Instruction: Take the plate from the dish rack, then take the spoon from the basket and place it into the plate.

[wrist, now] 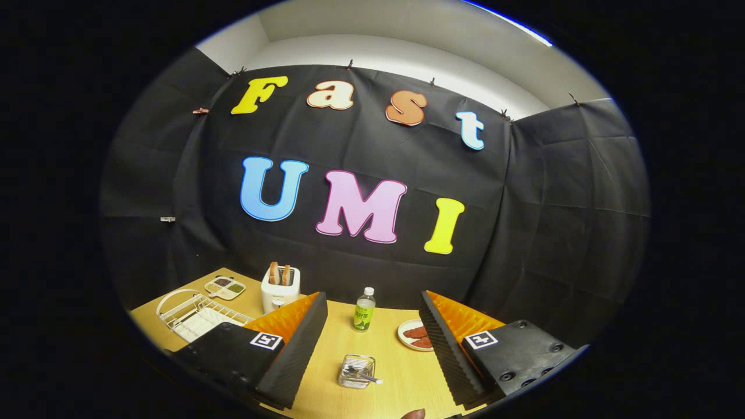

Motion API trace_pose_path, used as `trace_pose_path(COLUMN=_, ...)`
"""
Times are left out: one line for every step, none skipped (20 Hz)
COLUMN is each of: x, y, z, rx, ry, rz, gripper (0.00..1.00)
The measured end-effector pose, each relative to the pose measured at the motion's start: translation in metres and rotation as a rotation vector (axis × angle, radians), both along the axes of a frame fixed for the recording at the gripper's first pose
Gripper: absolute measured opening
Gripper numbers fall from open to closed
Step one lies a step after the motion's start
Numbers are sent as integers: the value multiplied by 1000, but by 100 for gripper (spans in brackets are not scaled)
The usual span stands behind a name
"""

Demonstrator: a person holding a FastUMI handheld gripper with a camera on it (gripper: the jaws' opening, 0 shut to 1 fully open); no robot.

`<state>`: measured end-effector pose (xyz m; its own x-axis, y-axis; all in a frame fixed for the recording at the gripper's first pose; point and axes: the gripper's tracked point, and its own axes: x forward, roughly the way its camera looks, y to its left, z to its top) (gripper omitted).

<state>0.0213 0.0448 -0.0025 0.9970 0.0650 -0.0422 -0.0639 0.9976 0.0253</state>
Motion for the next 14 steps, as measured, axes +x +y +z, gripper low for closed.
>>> trace_pose_path(x=2, y=7, z=2, rx=9, ry=-1, rz=10, gripper=97)
trace_pose_path(x=5, y=13, z=5, rx=16, ry=-4, rz=15, gripper=97)
trace_pose_path(x=7, y=19, z=6, rx=18, ry=-1, rz=23, gripper=97)
trace_pose_path(x=10, y=27, z=5, rx=19, ry=8, rz=34, gripper=97)
trace_pose_path(x=13, y=37, z=2, rx=19, ry=25, rz=50, gripper=97)
trace_pose_path(x=16, y=46, z=-1, rx=19, ry=47, rz=69, gripper=97)
trace_pose_path(x=20, y=57, z=-5, rx=18, ry=72, rz=89, gripper=97)
trace_pose_path(x=25, y=69, z=-10, rx=17, ry=105, rz=109, gripper=97)
trace_pose_path(x=29, y=80, z=-18, rx=16, ry=143, rz=129, gripper=98)
trace_pose_path(x=33, y=94, z=-26, rx=21, ry=184, rz=153, gripper=97)
trace_pose_path(x=38, y=107, z=-35, rx=27, ry=231, rz=172, gripper=98)
trace_pose_path(x=41, y=118, z=-45, rx=32, ry=276, rz=180, gripper=98)
trace_pose_path(x=45, y=129, z=-56, rx=34, ry=327, rz=184, gripper=98)
trace_pose_path(x=48, y=140, z=-67, rx=37, ry=372, rz=189, gripper=98)
